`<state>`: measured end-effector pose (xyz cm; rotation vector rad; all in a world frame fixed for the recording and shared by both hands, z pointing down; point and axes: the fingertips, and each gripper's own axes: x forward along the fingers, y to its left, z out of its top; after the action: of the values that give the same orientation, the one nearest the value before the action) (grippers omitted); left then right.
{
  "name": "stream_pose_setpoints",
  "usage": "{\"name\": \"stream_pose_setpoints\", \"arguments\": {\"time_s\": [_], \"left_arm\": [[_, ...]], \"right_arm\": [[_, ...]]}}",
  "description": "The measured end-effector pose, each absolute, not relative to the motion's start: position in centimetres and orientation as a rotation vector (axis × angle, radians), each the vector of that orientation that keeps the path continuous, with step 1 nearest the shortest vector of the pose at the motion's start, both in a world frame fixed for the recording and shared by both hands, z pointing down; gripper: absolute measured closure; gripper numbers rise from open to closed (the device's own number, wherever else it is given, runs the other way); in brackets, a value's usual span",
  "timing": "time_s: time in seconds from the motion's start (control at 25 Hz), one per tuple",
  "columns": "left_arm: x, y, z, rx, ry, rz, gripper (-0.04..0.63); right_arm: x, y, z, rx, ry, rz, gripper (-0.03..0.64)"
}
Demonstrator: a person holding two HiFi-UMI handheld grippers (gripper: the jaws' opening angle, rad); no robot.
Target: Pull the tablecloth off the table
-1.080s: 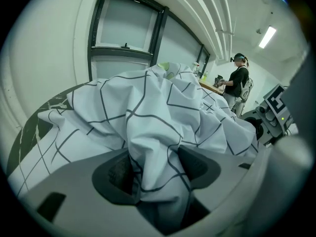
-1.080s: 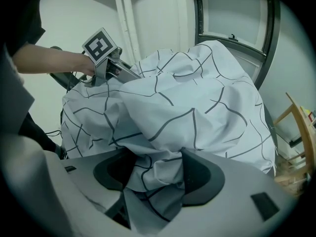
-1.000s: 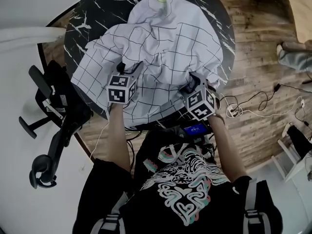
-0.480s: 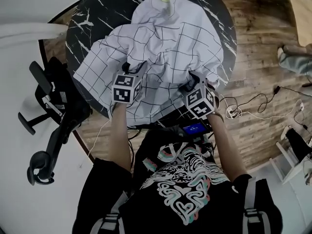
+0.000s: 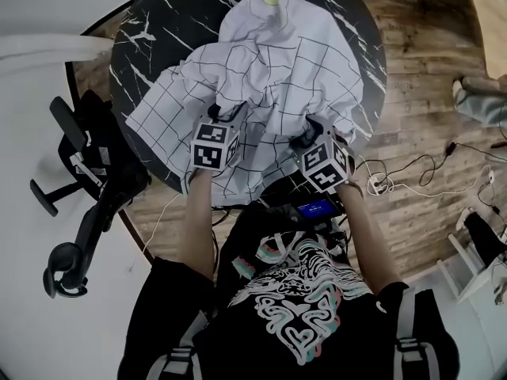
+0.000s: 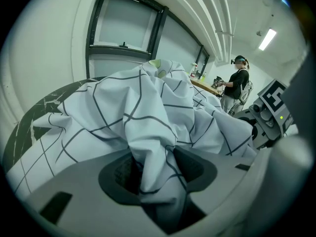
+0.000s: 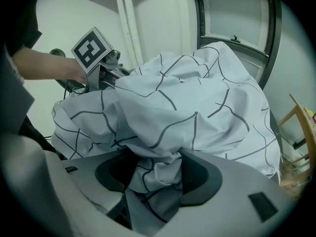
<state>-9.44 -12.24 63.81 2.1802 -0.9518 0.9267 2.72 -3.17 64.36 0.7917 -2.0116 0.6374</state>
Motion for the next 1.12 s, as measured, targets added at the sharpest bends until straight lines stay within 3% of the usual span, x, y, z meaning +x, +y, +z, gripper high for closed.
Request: {"name": "stream_pose_setpoints", "arguments": {"time_s": [1.12], "left_arm": [[-6.6,-10.8,63.6,2.192,-0.892,0.928,0.428]], "right_arm": [[1.8,-3.8,64.1,0.763,-2.022,0.625,0.374]]}}
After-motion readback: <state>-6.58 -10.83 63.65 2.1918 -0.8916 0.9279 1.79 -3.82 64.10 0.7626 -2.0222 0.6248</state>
